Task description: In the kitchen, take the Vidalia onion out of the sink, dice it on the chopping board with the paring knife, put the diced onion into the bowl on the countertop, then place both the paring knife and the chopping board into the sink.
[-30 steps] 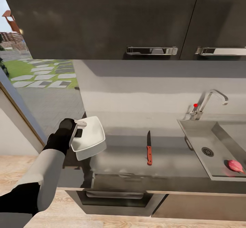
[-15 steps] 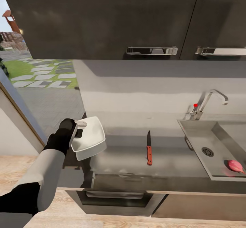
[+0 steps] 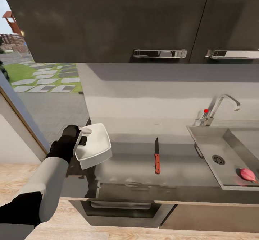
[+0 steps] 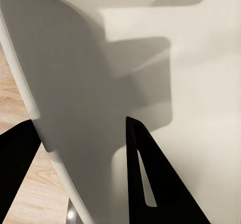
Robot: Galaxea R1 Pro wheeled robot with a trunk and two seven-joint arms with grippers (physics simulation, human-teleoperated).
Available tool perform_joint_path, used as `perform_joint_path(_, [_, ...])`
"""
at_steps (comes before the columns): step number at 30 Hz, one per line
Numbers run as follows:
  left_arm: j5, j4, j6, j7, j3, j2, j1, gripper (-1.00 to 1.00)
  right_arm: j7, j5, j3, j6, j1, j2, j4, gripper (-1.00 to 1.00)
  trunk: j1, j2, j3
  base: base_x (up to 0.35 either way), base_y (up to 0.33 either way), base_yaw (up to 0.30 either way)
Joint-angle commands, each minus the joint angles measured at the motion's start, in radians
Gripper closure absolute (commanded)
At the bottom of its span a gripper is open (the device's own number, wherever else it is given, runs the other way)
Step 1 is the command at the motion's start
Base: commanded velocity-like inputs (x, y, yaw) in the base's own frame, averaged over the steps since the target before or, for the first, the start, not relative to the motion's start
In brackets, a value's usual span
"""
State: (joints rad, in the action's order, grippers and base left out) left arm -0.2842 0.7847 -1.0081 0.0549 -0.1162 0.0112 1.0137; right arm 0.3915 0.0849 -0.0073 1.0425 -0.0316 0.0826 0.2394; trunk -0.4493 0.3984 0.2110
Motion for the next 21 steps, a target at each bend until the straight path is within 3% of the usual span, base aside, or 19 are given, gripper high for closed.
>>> perform_joint_path(1, [0.005,-0.010,-0.003,0.006,-0.004,0.001,0.000,1.00,-0.006,0.009,0.000,0.005,-0.001,0.000,0.000,-1.00,-0.001,0.002,0.002,0.000,0.000,0.000])
perform_joint_path(14, [0.004,-0.012,-0.002,0.006,-0.005,0.001,0.000,1.00,-0.006,0.009,0.000,0.005,-0.001,0.000,0.000,-1.00,-0.001,0.002,0.002,0.000,0.000,0.000])
perform_joint_path(15, [0.004,-0.012,-0.002,0.006,-0.005,0.001,0.000,-1.00,-0.006,0.009,0.000,0.005,-0.001,0.000,0.000,-1.00,-0.001,0.002,0.002,0.000,0.000,0.000])
perform_joint_path(21, [0.004,-0.009,-0.003,0.006,-0.005,0.001,0.000,-1.00,-0.006,0.009,0.000,0.005,-0.001,0.000,0.000,-1.00,-0.001,0.002,0.002,0.000,0.000,0.000])
